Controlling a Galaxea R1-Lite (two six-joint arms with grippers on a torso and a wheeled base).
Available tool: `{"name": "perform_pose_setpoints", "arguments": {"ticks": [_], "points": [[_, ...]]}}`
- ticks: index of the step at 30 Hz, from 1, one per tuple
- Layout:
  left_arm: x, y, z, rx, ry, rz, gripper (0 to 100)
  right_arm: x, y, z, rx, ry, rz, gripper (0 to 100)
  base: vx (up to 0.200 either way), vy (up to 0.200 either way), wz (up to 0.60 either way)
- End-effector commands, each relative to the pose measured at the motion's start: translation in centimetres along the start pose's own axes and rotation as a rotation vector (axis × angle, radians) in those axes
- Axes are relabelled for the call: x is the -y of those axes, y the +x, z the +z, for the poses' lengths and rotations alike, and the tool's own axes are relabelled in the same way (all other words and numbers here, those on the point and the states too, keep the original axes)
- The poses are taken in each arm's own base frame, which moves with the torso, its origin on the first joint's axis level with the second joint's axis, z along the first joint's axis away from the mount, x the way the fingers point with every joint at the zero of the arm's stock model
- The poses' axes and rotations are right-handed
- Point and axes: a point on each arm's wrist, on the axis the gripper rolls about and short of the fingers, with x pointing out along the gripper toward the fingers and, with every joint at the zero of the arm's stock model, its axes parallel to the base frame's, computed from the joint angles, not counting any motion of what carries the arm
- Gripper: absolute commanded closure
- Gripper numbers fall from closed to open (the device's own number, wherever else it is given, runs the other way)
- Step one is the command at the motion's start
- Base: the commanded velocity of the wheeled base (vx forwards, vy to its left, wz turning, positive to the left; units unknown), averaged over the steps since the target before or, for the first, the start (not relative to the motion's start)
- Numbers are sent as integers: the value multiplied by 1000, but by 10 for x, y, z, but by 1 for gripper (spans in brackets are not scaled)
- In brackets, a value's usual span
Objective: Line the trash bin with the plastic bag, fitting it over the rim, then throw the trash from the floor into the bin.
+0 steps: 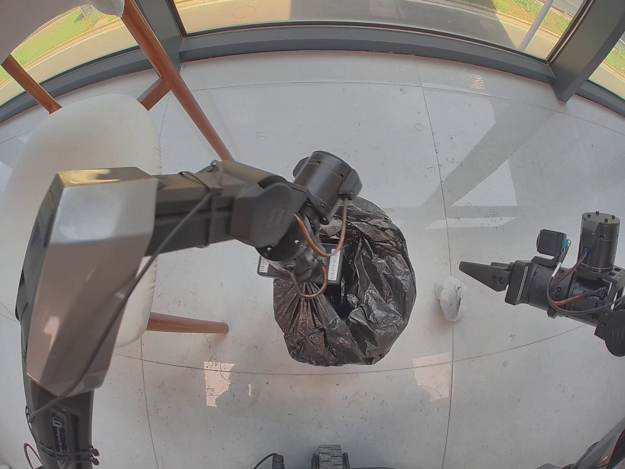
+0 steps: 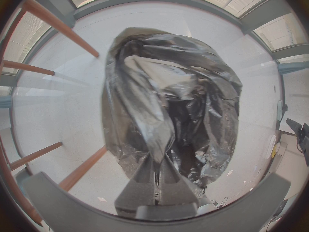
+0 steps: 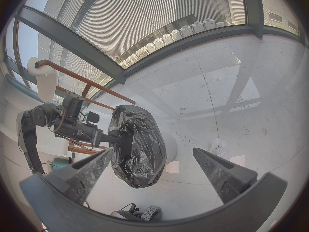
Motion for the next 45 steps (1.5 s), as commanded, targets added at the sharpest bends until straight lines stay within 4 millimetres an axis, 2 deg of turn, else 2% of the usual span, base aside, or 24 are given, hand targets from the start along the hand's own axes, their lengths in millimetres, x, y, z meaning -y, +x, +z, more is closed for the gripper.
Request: {"name": "perform_pose_setpoints", "arguments": {"ticks": [1,7,13,14,19,22,25,26,27,29,32,35,38,40,42,43,45], "points": [[-34,-21,15,12,-56,38,100,1,0,0,-1,2,-3,0,0,0,0],[-60,-13,18,-11,-93,88,100,1,0,0,2,-1,-3,0,0,0,0],[-64,-3,10,-48,-78,105,100,1,0,0,-1,2,-4,0,0,0,0],[-64,-2,9,-54,-75,107,0,1,0,0,1,1,-4,0,0,0,0],[-64,1,4,-75,-64,113,0,3,-1,1,4,3,-10,0,0,0,0],[-67,5,-9,-131,-47,133,0,3,-1,0,2,2,-11,0,0,0,0],[-65,-14,-19,-137,-29,121,0,3,0,0,-1,3,-11,0,0,0,0],[-65,-14,-19,-137,-29,121,0,3,0,0,-1,3,-11,0,0,0,0],[-56,-25,-28,-144,-5,98,0,4,0,0,-2,3,-12,0,0,0,0],[-47,-33,-33,-144,15,77,0,3,1,0,-3,3,-11,0,0,0,0],[-36,-34,-39,-150,29,60,0,3,2,-1,-6,2,-7,0,0,0,0],[-29,-34,-36,-116,1,41,0,2,2,-1,-6,1,-6,0,0,0,0],[-26,-27,-37,-108,-16,38,0,3,1,-1,-6,2,-7,0,0,0,0],[-17,-7,-47,-154,5,53,0,3,0,0,-2,2,-9,0,0,0,0],[-17,-7,-47,-154,5,53,0,3,0,0,-2,2,-9,0,0,0,0],[-14,5,-49,-165,-3,61,0,3,0,-1,-6,3,-10,0,0,0,0],[-10,12,-47,-145,-10,55,0,4,0,-4,-14,6,-13,0,0,0,0]]}}
